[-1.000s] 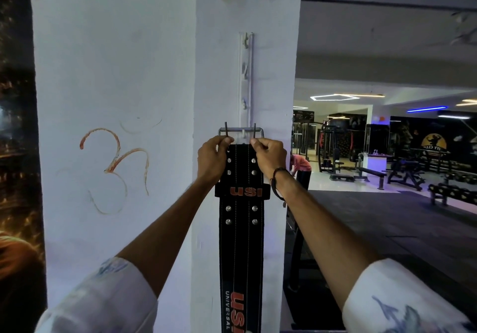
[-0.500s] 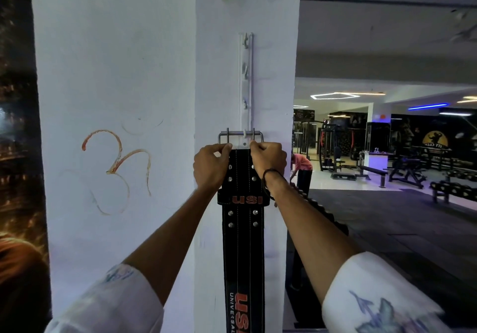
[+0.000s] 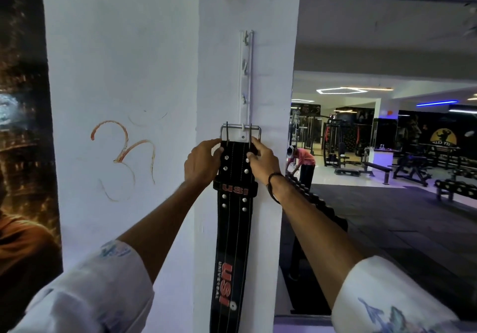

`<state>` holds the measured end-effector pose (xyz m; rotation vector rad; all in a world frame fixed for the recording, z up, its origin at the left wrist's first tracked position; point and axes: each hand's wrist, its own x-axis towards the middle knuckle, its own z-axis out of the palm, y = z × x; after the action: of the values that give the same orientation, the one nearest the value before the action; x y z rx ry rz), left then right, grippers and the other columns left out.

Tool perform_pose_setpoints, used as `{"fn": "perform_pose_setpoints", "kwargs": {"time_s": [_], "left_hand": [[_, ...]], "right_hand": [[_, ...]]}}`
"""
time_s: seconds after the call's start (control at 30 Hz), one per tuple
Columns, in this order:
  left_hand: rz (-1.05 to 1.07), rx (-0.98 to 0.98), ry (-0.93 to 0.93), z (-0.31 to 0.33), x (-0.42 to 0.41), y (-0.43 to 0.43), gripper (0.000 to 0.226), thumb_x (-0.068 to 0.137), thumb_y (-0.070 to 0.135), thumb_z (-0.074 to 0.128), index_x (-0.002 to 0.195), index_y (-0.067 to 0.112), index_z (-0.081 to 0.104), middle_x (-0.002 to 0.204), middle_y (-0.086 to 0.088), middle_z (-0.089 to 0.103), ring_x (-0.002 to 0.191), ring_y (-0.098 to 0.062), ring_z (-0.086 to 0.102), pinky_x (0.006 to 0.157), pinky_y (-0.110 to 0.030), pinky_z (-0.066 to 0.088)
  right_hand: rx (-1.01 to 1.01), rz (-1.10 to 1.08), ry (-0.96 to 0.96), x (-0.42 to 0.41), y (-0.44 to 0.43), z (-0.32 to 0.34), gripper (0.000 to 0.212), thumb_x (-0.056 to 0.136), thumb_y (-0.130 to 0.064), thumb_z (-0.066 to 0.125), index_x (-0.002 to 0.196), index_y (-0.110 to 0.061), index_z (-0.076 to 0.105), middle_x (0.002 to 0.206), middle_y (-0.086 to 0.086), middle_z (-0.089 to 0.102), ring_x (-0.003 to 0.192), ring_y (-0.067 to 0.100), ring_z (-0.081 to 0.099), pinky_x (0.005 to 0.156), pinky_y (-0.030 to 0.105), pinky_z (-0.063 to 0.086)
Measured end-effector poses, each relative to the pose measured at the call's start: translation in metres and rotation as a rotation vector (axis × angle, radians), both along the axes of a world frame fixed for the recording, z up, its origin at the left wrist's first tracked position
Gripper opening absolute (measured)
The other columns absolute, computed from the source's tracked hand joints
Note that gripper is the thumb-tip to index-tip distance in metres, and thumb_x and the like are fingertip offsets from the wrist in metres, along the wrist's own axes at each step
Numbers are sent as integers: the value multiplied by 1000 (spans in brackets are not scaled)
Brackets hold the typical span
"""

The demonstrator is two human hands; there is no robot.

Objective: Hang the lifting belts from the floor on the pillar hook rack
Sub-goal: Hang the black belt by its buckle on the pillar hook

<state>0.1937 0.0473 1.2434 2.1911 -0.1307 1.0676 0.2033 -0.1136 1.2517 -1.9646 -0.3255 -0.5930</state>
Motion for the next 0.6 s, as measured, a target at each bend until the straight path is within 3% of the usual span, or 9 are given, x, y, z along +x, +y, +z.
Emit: {"fn": "perform_pose_setpoints", "kwargs": {"time_s": [0.13,0.23,0.33,0.47,0.6], "left_hand": [[50,141,18,-16,-19,3,45,105,42,40,146,25,49,152,0,50,129,-27,57,96,-49,51],[75,271,15,-22,-31,5,52,107,43,34,154,21,36,159,-1,41,143,-26,40,103,-49,44],[94,321,-29,-26,-40,8,60,107,45,30,159,17,23,166,-6,28,154,-27,22,120,-48,26],[124,381,-59,-53,-52,18,62,107,44,29,159,13,22,167,-9,23,156,-31,14,122,-49,19],[89,373,116,-143,-64,39,61,107,44,28,159,12,24,166,-11,25,155,-32,16,122,-50,19]], "right_hand": [[-168,-96,-105,-7,6,-16,57,99,-21,50,152,-28,28,148,8,45,128,28,52,102,40,47],[-333,-182,-154,-21,6,-23,53,100,-29,49,150,-23,32,152,7,34,129,29,49,98,43,49],[-491,-260,-261,-40,1,-28,51,100,-34,45,147,-19,35,155,5,28,133,27,40,92,42,50],[-489,-352,-281,-62,-2,-49,42,101,-33,41,139,-17,46,141,7,44,125,29,46,89,41,49],[-520,-370,-221,-81,12,-140,32,99,-31,44,121,-14,59,123,10,54,113,31,51,81,41,48]]}}
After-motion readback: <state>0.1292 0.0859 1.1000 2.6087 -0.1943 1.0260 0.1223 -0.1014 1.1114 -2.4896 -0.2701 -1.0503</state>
